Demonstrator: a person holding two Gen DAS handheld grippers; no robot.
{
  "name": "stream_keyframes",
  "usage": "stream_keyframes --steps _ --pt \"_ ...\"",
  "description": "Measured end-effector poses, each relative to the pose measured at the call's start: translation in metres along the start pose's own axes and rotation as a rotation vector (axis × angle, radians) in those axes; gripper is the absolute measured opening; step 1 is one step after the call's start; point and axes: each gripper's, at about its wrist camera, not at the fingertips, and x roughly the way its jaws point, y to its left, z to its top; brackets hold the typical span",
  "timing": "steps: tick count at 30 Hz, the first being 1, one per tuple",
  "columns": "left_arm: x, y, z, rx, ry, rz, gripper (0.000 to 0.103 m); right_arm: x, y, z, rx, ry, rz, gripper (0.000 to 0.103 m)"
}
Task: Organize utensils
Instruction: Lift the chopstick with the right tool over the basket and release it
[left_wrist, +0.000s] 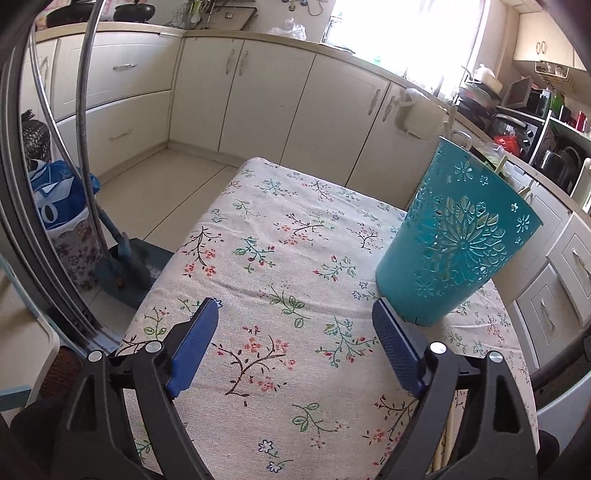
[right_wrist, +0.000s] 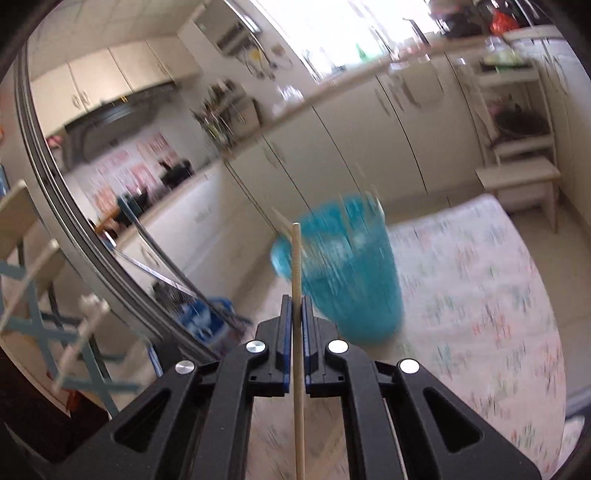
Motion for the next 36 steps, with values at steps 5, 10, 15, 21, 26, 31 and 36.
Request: stream_keyframes --steps 5,10,15,21,26,31,36 --pt "0.001 -0.001 -0.001 0.004 0.001 0.0 0.081 0.012 0.02 0.069 -0.025 -0.153 -0.002 0.006" --pt "-0.001 -0.001 -0.001 -0.004 -0.011 -0.005 0.082 0.05 0.026 0.111 -0.054 -0.25 -0.112 0.006" --pt "-0.002 0.0 0.0 -0.012 -0.015 -0.004 0.082 0.091 0.016 0.115 -0.084 -0.295 -0.285 0.006" --pt "-0.002 0.0 0.0 -0.009 -0.016 -0.004 0.083 0.125 0.001 0.091 -0.108 -0.221 -0.371 0.006" --pt "-0.002 0.001 0.0 -0.01 -0.016 -0.003 0.084 0.131 0.003 0.07 -0.148 -0.169 -0.367 0.007" --pt "-0.002 0.001 0.0 -0.011 -0.017 0.004 0.085 0.108 0.022 0.058 -0.199 -0.174 -0.334 0.011" --pt "-0.003 0.002 0.0 -0.011 -0.016 0.011 0.086 0.062 0.05 0.046 -0.246 -0.224 -0.287 0.022"
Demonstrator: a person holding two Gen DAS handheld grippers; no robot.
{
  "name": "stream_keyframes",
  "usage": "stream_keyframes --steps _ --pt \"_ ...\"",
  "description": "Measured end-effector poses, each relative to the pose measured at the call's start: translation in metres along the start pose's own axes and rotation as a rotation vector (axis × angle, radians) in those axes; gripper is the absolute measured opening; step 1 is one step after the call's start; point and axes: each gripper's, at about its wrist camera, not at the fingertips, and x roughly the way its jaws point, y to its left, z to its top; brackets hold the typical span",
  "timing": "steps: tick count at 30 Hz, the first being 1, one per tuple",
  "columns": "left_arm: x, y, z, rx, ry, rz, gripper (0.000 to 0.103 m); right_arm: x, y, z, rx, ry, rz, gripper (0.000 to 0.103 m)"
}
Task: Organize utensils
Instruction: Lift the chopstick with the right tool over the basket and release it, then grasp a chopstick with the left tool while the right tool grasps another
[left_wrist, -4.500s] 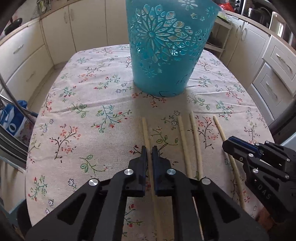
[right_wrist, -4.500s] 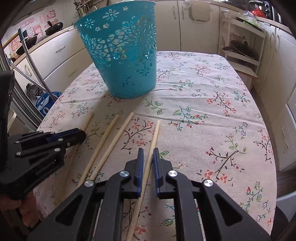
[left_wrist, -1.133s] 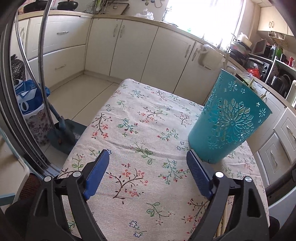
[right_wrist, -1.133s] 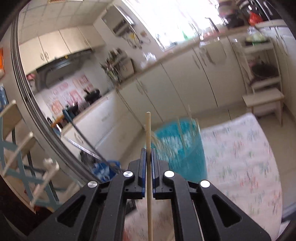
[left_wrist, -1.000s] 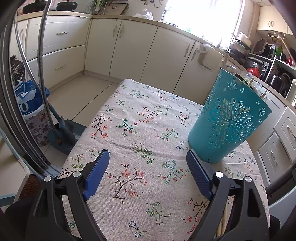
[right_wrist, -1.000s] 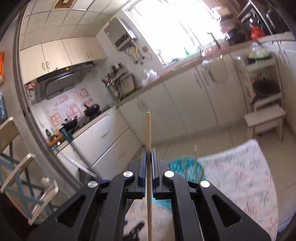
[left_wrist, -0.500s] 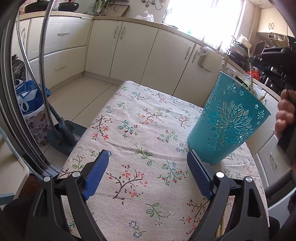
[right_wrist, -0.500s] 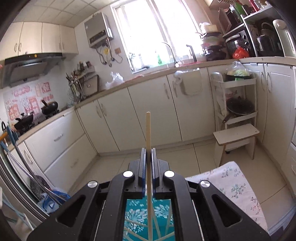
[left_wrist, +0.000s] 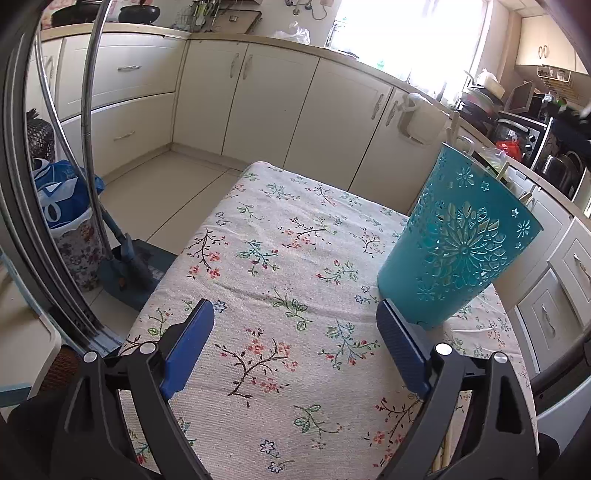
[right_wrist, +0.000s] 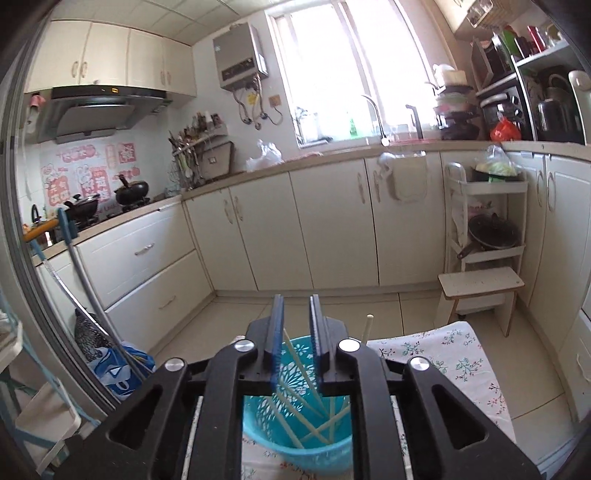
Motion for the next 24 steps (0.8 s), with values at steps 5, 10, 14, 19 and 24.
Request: stream_keyframes --steps 5,10,14,19,24 --pt "0.001 -0.001 0.0 0.003 0.005 0.011 0.087 -0.052 0.001 -0.021 -0.014 -0.001 0.007 0.032" --pt "0.003 -0.001 0.001 0.005 0.013 0.016 0.088 -0.068 -0.007 -0.096 -0.01 0.2 -0.03 0.032" --pt "0.004 -0.001 0.0 0.006 0.018 0.021 0.089 -0.058 -0.016 -0.157 0.045 0.408 -0.062 0.03" --pt "0.005 -0.001 0.0 0.005 0.024 0.025 0.089 -0.045 -0.013 -0.186 0.048 0.511 -0.075 0.029" --pt "0.006 -0.001 0.0 0.003 0.03 0.025 0.089 -0.025 -0.009 -0.191 0.013 0.549 -0.105 0.029"
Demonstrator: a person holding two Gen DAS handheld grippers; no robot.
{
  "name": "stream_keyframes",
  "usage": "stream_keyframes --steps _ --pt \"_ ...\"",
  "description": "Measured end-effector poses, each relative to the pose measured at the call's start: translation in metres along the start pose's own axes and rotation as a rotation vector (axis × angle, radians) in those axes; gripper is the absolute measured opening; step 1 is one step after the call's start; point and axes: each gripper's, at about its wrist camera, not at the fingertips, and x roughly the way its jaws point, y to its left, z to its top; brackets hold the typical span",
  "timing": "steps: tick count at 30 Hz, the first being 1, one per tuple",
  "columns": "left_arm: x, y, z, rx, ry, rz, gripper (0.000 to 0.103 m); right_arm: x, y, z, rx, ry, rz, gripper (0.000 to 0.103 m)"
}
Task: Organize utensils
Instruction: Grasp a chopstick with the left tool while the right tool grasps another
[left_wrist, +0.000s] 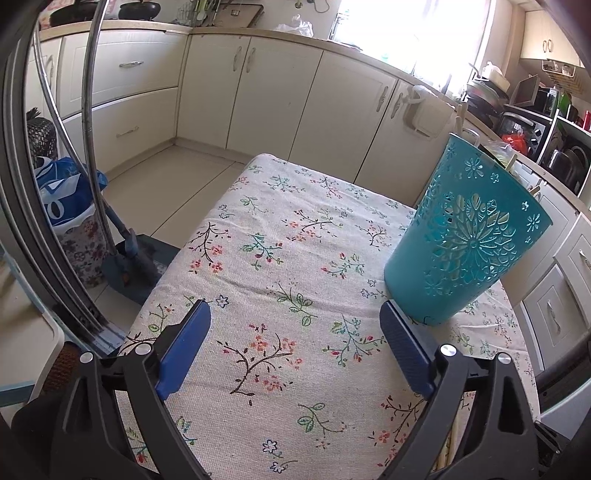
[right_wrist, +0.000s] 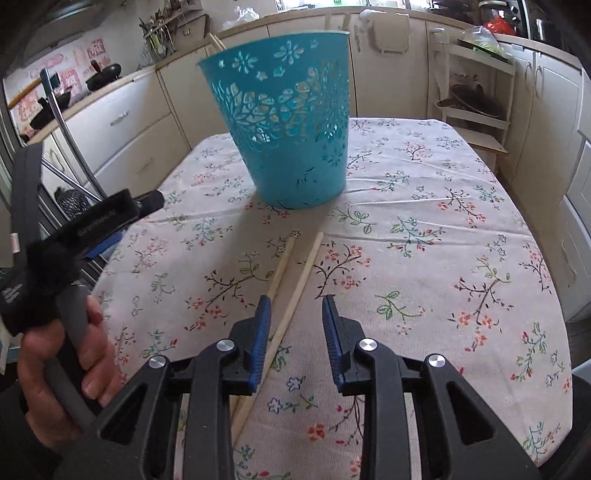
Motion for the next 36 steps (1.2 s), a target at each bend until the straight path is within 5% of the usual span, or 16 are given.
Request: stream_keyframes --steps 7,13,22,24,28,31,36 --pt "0.002 0.001 -0.001 -0.003 0.003 -0.007 0.089 0.024 0.006 0.0 -0.064 0.055 -0.058 0.029" --pt "0.002 0.002 -0.001 -0.012 0.007 -0.014 0.089 0.008 -0.011 -0.014 -0.161 0.074 -0.08 0.011" --pt "0.004 -0.006 -0.002 0.025 0.02 0.017 0.09 -0.017 -0.064 -0.025 -0.047 0.079 -0.032 0.018" --pt "-0.004 -0.017 -0.007 0.055 0.015 0.012 0.09 -0.015 -0.063 -0.022 -0.032 0.066 -0.03 0.029" --pt "-0.015 -0.056 -0.033 0.178 0.07 -0.026 0.09 -0.005 -0.055 -0.017 -0.051 0.048 -0.064 0.031" --pt "-0.017 -0.091 -0.05 0.297 0.112 -0.034 0.09 -0.006 -0.053 -0.018 -0.072 0.045 -0.066 0.012" --pt "-0.009 -0.126 -0.062 0.413 0.167 0.002 0.09 -0.016 -0.072 -0.028 -0.035 0.013 -0.07 0.006"
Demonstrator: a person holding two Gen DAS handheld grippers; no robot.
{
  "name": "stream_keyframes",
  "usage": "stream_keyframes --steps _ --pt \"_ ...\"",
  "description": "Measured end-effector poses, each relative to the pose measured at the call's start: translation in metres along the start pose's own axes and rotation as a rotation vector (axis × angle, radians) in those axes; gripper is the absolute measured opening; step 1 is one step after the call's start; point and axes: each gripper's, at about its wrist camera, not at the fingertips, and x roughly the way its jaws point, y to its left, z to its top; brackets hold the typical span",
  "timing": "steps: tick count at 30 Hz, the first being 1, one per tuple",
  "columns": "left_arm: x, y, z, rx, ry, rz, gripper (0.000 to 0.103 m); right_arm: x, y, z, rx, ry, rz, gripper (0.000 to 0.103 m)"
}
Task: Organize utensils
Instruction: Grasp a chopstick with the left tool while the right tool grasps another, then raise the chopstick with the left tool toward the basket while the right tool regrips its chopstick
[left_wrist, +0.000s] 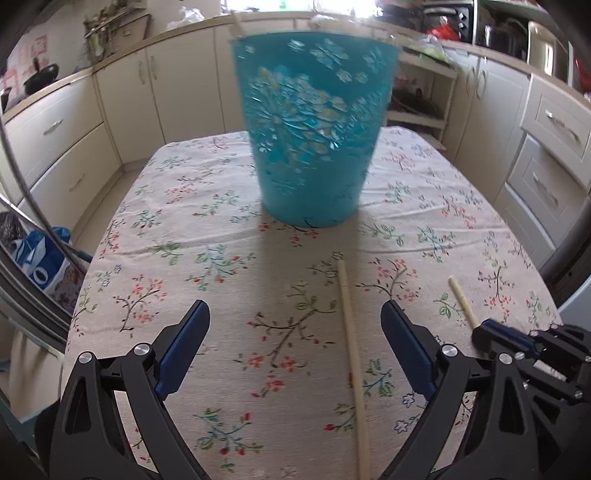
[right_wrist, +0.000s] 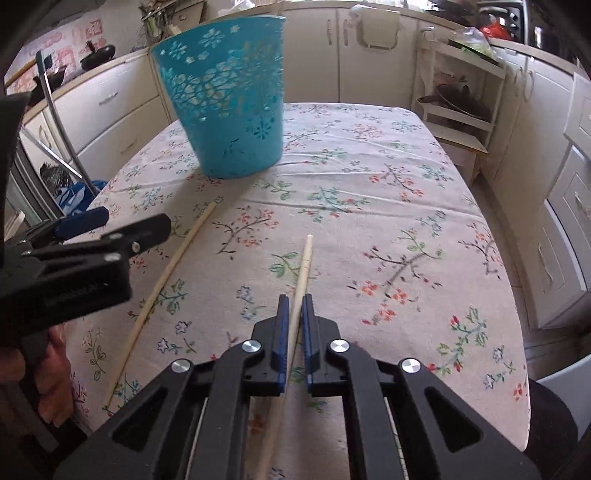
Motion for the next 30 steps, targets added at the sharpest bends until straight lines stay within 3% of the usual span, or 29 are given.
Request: stream_keyframes --steps 1,3,5,8,12,13,14,15,16,18,19,25,27,28,30 --pt "0.005 -0.006 0.0 0.017 0.024 -0.001 0.087 -0.001 -0.004 -0.001 0.02 -0.005 0.008 0.005" --pt "0.013 -0.011 -0.001 0.043 0.051 -0.013 0.064 -0.002 -0.011 -0.002 0.065 -0.007 0.043 0.005" --pt "0.016 -0.013 -0.004 0.045 0.061 -0.056 0.032 -0.003 -0.012 -0.002 0.07 -0.013 0.048 0.006" --pt "0.015 -0.006 -0.003 0.028 0.075 -0.084 0.006 -0.004 -0.016 -0.005 0.094 -0.025 0.081 0.007" --pt "0.01 0.008 -0.002 -0.02 0.094 -0.1 0.006 -0.004 -0.024 -0.007 0.132 -0.037 0.129 0.008" --pt "0.011 0.011 -0.001 -0.029 0.109 -0.097 0.013 -0.004 -0.024 -0.008 0.135 -0.04 0.133 0.009" --pt "0.014 0.012 0.001 -0.035 0.128 -0.089 0.035 -0.004 -0.024 -0.008 0.135 -0.043 0.135 0.009" --pt "0.017 0.013 0.002 -0.04 0.14 -0.069 0.046 -0.004 -0.022 -0.008 0.132 -0.045 0.135 0.009" --pt "0.018 0.014 0.002 -0.042 0.133 -0.053 0.048 -0.004 -0.021 -0.007 0.126 -0.045 0.137 0.01" --pt "0.021 0.011 0.002 -0.008 0.115 -0.05 0.025 -0.005 -0.016 -0.008 0.101 -0.047 0.146 0.01" --pt "0.022 0.01 0.003 -0.003 0.12 -0.071 0.006 -0.005 -0.013 -0.009 0.084 -0.047 0.151 0.01" --pt "0.013 0.015 0.012 -0.013 0.079 -0.084 0.005 -0.003 -0.012 -0.009 0.085 -0.055 0.144 0.01" --pt "0.019 0.018 0.014 -0.026 0.121 -0.089 0.016 -0.004 -0.01 -0.009 0.075 -0.057 0.135 0.01" --pt "0.023 0.019 0.013 -0.03 0.14 -0.081 0.033 -0.004 -0.011 -0.009 0.064 -0.058 0.127 0.01" --pt "0.027 0.019 0.01 -0.013 0.133 -0.066 0.035 -0.004 -0.009 -0.008 0.049 -0.056 0.135 0.01"
